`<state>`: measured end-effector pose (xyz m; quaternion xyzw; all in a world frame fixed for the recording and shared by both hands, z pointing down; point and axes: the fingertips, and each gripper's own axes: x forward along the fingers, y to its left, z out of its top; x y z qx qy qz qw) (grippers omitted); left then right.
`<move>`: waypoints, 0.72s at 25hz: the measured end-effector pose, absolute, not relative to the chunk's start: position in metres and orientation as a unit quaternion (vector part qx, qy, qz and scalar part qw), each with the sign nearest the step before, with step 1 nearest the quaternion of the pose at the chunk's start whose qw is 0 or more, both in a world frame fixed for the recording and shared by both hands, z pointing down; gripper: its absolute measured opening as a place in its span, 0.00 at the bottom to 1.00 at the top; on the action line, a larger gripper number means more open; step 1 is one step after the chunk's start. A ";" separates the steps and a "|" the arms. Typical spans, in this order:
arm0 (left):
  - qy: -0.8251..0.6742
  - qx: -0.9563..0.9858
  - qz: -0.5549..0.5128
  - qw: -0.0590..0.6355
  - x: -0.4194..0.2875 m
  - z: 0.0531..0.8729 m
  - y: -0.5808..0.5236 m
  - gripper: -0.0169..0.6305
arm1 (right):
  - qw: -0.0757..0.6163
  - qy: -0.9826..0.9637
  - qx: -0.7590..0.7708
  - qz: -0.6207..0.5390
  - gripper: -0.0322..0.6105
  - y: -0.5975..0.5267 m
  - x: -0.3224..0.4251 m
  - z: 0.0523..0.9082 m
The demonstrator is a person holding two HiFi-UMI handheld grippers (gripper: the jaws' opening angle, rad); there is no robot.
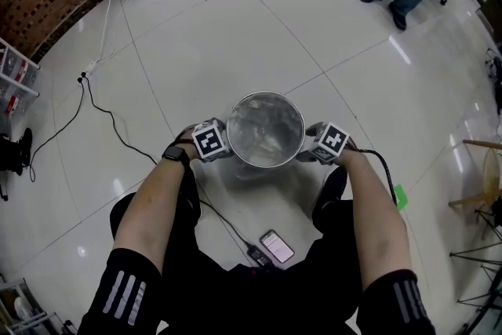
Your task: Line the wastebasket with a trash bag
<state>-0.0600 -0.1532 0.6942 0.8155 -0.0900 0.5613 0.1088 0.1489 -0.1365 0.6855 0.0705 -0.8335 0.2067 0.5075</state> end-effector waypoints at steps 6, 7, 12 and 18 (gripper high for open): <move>-0.093 0.815 0.560 0.114 -0.059 0.710 -0.156 0.57 | 0.519 -0.824 0.073 0.217 0.65 -0.139 0.153 0.717; -0.094 0.815 0.560 0.116 -0.059 0.712 -0.155 0.57 | 0.520 -0.822 0.076 0.219 0.65 -0.139 0.153 0.723; -0.079 0.799 0.582 0.126 -0.075 0.712 -0.149 0.57 | 0.527 -0.820 0.071 0.213 0.65 -0.138 0.153 0.725; -0.099 0.782 0.600 0.138 -0.113 0.683 -0.147 0.57 | 0.533 -0.819 0.093 0.192 0.65 -0.141 0.177 0.691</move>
